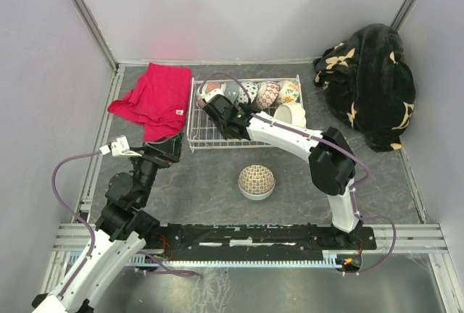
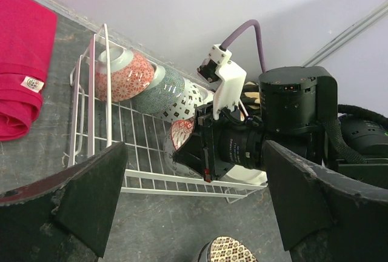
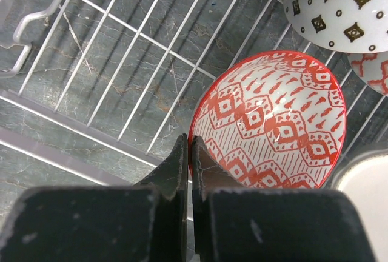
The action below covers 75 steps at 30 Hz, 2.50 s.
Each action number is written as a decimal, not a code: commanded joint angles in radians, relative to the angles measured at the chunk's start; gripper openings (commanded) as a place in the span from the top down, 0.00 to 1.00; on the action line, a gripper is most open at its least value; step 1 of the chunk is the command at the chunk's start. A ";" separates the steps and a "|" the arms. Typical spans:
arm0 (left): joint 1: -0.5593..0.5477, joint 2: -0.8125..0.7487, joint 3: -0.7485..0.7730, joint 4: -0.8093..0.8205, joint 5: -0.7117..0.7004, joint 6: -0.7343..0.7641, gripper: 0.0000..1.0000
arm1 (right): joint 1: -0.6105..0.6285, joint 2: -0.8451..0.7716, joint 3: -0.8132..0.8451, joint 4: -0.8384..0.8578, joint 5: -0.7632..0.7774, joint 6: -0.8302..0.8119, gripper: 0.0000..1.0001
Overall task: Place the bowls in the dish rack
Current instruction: Pick up the bowl from the dish rack, then turn the bowl upside down on the dish rack.
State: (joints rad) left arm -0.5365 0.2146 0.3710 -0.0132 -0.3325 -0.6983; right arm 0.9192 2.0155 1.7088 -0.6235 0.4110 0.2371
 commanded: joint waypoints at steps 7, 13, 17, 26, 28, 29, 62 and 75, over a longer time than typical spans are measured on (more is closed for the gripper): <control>-0.004 -0.005 0.028 0.030 0.007 0.016 0.01 | 0.005 -0.161 -0.044 0.055 -0.112 0.024 0.98; -0.003 -0.006 0.026 0.030 0.009 0.015 0.01 | -0.009 -0.305 -0.189 0.151 -0.194 0.062 0.98; -0.004 -0.006 0.026 0.030 0.009 0.015 0.01 | -0.051 -0.401 -0.301 0.236 -0.269 0.117 0.99; -0.003 -0.001 0.025 0.033 0.009 0.015 0.01 | -0.258 -0.582 -0.594 0.519 -0.566 0.273 0.99; -0.004 0.001 0.025 0.033 0.007 0.015 0.01 | -0.287 -0.605 -0.633 0.566 -0.599 0.302 0.99; -0.004 0.001 0.024 0.034 0.007 0.015 0.01 | -0.302 -0.616 -0.656 0.588 -0.618 0.315 0.99; -0.004 0.019 0.019 0.042 0.008 0.016 0.01 | -0.526 -0.574 -0.973 1.147 -0.927 0.666 0.99; -0.005 0.013 0.019 0.043 0.009 0.016 0.01 | -0.526 -0.535 -0.987 1.162 -0.908 0.671 0.99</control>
State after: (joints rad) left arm -0.5365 0.2283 0.3710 -0.0120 -0.3309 -0.6987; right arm 0.3878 1.4826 0.7231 0.4786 -0.4511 0.8860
